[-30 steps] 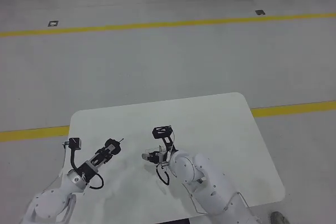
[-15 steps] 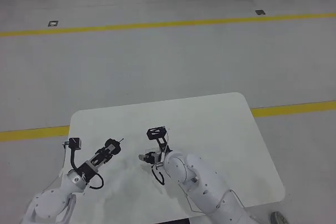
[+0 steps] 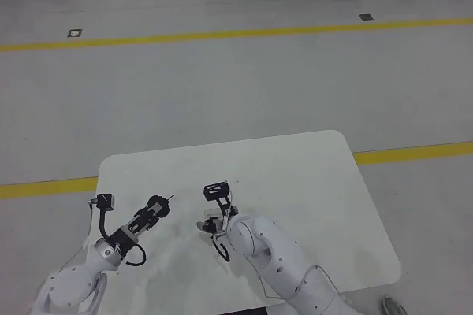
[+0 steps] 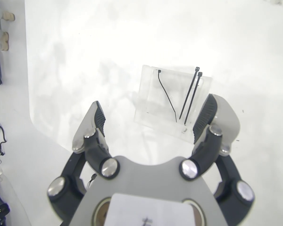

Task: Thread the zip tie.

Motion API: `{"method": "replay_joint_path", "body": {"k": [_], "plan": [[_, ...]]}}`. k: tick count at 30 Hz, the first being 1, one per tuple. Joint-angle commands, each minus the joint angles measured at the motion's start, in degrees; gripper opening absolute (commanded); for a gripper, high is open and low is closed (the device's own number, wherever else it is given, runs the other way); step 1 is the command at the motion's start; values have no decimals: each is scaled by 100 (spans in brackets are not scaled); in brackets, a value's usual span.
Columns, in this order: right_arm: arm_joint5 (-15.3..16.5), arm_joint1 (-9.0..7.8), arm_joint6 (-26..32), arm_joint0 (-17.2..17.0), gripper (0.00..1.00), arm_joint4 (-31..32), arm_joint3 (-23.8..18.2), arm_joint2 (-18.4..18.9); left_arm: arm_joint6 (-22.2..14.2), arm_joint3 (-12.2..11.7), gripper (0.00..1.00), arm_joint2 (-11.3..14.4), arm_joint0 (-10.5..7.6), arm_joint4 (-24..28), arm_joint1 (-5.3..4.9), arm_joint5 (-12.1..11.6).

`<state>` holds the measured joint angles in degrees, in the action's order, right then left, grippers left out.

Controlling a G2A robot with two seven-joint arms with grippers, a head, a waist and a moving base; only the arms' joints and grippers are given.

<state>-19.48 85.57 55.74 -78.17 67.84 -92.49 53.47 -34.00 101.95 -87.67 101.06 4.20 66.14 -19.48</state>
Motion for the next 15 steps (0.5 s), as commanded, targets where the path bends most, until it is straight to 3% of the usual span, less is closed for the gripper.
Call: {"method": "replay_joint_path", "body": {"k": [1, 7, 15], "plan": [[0, 23, 59, -40, 100, 129, -29, 27, 0, 0, 0, 0, 0, 0, 0, 0], [0, 102, 205, -118, 100, 419, -61, 90, 0, 0, 0, 0, 0, 0, 0, 0], [135, 152, 94, -137, 100, 81, -178, -16, 0, 0, 0, 0, 0, 0, 0, 0]]}}
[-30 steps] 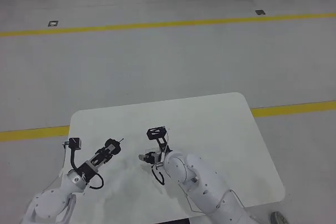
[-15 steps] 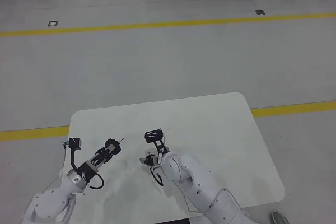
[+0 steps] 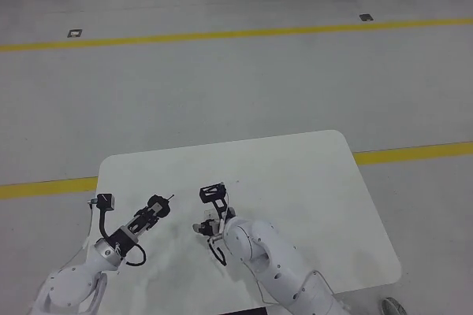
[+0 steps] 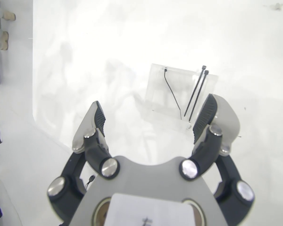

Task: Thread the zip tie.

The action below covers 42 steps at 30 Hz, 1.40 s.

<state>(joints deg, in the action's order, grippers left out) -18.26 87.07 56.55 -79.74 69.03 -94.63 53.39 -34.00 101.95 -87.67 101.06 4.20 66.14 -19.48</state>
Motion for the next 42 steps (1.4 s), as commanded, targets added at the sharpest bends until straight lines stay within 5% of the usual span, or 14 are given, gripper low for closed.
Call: {"method": "replay_joint_path", "body": {"k": [1, 11, 31, 33, 42], "plan": [[17, 9, 19, 58, 100, -37, 116, -36, 0, 0, 0, 0, 0, 0, 0, 0], [-122, 69, 165, 243, 100, 176, 525, -61, 0, 0, 0, 0, 0, 0, 0, 0], [-122, 156, 283, -10, 100, 824, 374, 255, 0, 0, 0, 0, 0, 0, 0, 0], [-122, 167, 261, 4, 86, 839, 395, 264, 0, 0, 0, 0, 0, 0, 0, 0], [-122, 235, 251, 6, 54, 903, 415, 270, 0, 0, 0, 0, 0, 0, 0, 0]]}}
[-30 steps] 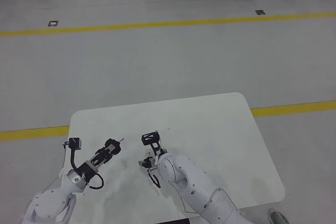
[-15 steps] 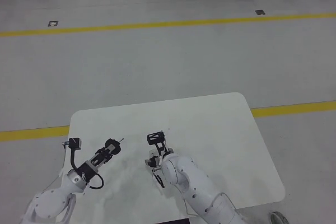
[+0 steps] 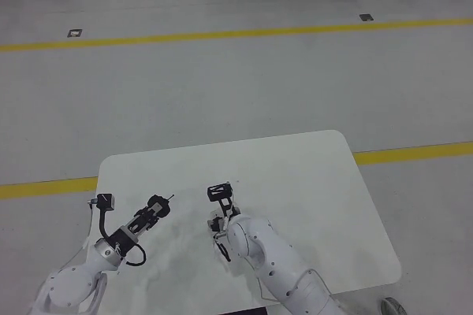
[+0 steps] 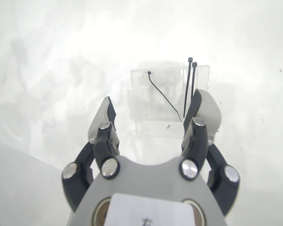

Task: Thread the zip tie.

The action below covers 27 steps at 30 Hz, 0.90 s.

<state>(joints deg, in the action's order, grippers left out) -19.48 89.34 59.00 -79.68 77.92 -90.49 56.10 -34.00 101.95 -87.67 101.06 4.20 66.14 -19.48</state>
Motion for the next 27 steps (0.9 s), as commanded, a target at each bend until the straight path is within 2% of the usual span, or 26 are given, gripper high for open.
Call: {"method": "replay_joint_path", "body": {"k": [1, 13, 27], "plan": [[0, 12, 8, 1, 50, 42, 4, -1, 0, 0, 0, 0, 0, 0, 0, 0], [0, 100, 59, -95, 46, 418, -43, 60, 0, 0, 0, 0, 0, 0, 0, 0], [0, 241, 66, -41, 44, 692, 123, 138, 0, 0, 0, 0, 0, 0, 0, 0]]}}
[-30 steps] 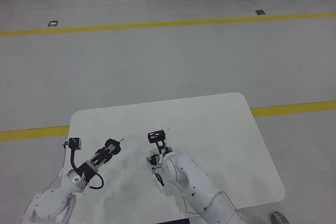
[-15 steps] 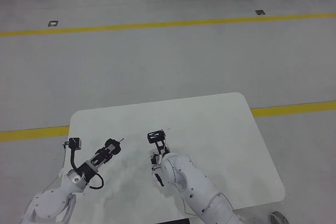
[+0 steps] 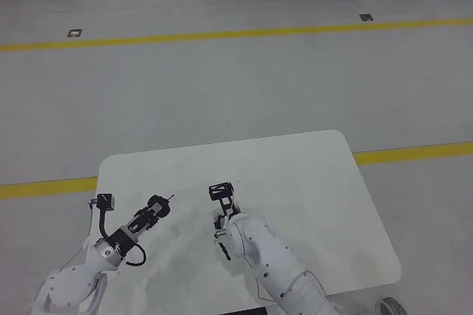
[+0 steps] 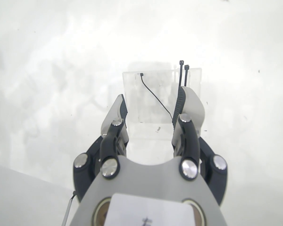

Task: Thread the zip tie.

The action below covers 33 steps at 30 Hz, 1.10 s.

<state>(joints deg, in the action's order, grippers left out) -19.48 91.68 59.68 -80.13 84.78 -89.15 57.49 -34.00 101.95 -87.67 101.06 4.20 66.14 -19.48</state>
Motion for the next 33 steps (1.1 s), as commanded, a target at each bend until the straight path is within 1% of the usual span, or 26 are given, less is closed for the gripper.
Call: {"method": "replay_joint_path", "body": {"k": [1, 10, 14, 20, 24, 27, 30, 33], "plan": [[0, 15, 0, -3, 44, 19, -36, -3, 0, 0, 0, 0, 0, 0, 0, 0], [2, 32, 82, -114, 44, 166, -260, 31, 0, 0, 0, 0, 0, 0, 0, 0], [67, 12, 75, -221, 44, 138, -449, 75, 0, 0, 0, 0, 0, 0, 0, 0], [92, -20, 127, -316, 44, 217, -589, 165, 0, 0, 0, 0, 0, 0, 0, 0], [83, -29, 132, -333, 44, 233, -573, 200, 0, 0, 0, 0, 0, 0, 0, 0], [62, -27, 103, -293, 44, 217, -474, 208, 0, 0, 0, 0, 0, 0, 0, 0], [31, -20, 80, -239, 40, 214, -389, 197, 0, 0, 0, 0, 0, 0, 0, 0], [0, -8, 32, -160, 40, 247, -228, 177, 0, 0, 0, 0, 0, 0, 0, 0]]}}
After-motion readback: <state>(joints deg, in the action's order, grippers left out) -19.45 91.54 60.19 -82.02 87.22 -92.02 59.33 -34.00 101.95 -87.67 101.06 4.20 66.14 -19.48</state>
